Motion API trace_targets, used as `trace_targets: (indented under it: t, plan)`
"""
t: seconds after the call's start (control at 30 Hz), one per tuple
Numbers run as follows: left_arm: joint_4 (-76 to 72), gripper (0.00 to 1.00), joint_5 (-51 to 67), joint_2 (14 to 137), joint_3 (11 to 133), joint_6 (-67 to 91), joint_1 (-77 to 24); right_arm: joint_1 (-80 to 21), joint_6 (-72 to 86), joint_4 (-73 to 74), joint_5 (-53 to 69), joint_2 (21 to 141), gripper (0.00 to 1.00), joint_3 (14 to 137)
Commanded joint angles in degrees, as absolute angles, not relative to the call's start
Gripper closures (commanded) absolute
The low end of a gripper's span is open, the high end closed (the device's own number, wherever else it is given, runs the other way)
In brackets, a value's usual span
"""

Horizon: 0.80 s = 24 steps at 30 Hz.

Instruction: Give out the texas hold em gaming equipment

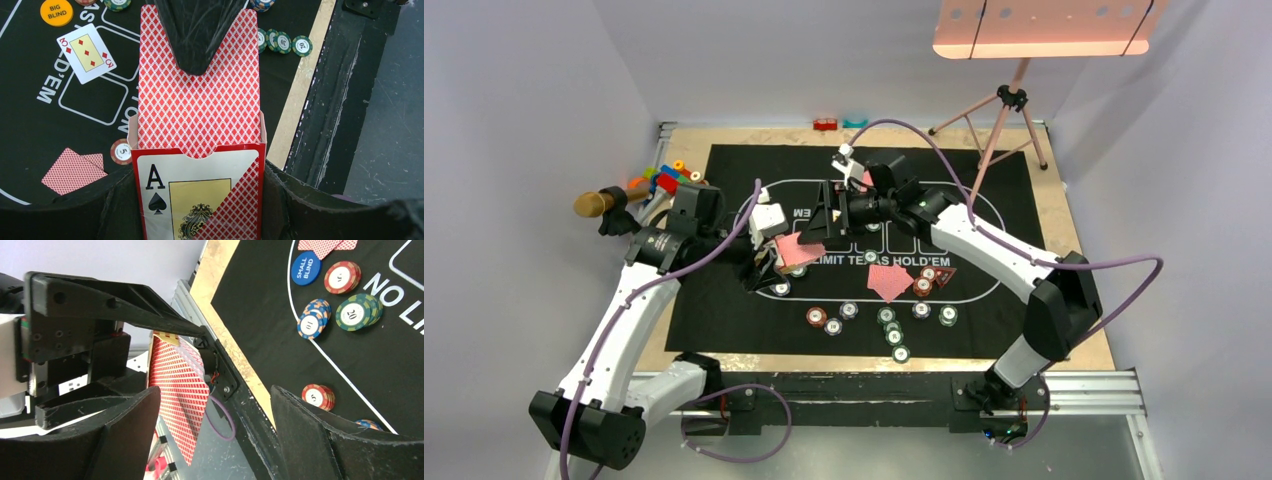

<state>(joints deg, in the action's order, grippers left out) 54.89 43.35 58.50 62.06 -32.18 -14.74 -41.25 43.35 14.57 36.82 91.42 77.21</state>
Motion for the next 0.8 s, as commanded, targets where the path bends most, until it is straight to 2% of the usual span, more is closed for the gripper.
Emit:
trace_targets:
  t: [0.0, 0.2, 0.67, 0.77]
  plan:
    - [52.3, 1.0, 45.0, 58.5, 64.8, -33.3, -14.4, -42.2, 43.9, 12.1, 39.4, 91.5, 0.18, 78.1]
    - [52.1, 1.0, 45.0, 58.7, 64.7, -33.1, -14.4, -42.3, 44.7, 11.1, 41.2, 92.3, 0.3, 76.8]
    - [51.3, 1.0, 45.4, 58.9, 64.7, -32.7, -14.4, -41.2, 43.0, 14.5, 42.2, 90.1, 0.42, 74.3]
    - [51.3, 1.0, 45.4, 58.8, 64.5, -32.7, -14.4, -40.1, 43.1, 15.1, 42.2, 89.4, 0.49, 74.3]
